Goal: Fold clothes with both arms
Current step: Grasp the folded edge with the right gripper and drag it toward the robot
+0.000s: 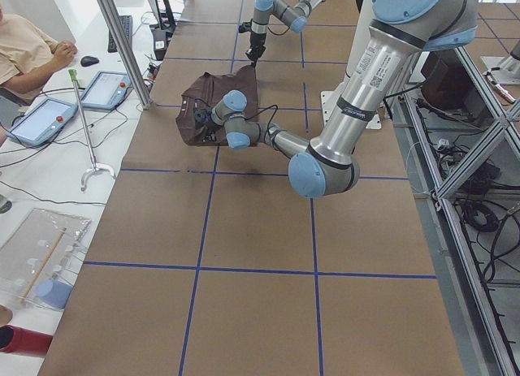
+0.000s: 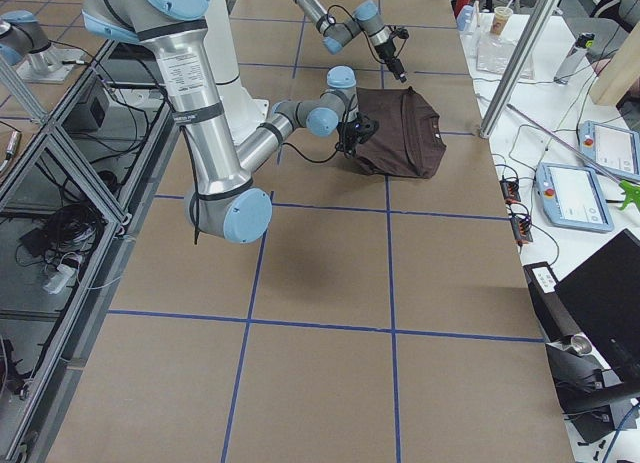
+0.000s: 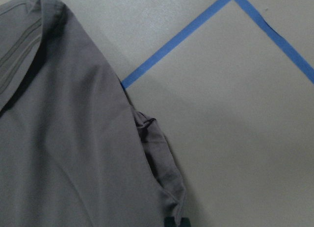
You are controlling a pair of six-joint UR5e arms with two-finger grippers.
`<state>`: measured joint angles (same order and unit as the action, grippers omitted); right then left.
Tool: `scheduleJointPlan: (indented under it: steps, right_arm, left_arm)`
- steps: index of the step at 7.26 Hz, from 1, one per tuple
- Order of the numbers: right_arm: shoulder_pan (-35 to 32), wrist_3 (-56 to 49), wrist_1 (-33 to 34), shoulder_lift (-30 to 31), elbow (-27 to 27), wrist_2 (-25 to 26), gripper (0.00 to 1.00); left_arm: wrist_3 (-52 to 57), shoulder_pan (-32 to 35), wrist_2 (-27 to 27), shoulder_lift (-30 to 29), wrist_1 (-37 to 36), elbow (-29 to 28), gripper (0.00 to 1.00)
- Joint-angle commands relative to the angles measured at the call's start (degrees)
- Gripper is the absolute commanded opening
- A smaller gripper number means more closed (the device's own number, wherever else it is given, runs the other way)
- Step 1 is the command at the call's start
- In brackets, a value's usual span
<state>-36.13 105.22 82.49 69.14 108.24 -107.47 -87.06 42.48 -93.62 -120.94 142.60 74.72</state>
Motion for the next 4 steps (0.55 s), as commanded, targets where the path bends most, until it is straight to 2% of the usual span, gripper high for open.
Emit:
scheduleJointPlan:
  steps: [1,2,3,4]
  right_arm:
    - [4.4,0.3,9.7,2.6,10.9,-0.7,0.0]
    - [10.1,0.3,13.5,5.6,16.3,-1.0,0.0]
    - [16.3,3.9,15.9,7.3,19.4,-1.9,0.0]
    - [22.5,7.5,16.0,7.7,20.1,-2.2,0.0]
  left_arm:
    - [0.2,0.0,-0.6,0.0,0.1,2.1,0.71]
    - [0.2,0.0,-1.0,0.0,0.0,4.8,0.71]
    - [-0.3,0.0,-5.6,0.4,0.0,7.3,0.71]
    - [-0.9,0.0,-8.9,1.7,-0.8,11.4,0.72]
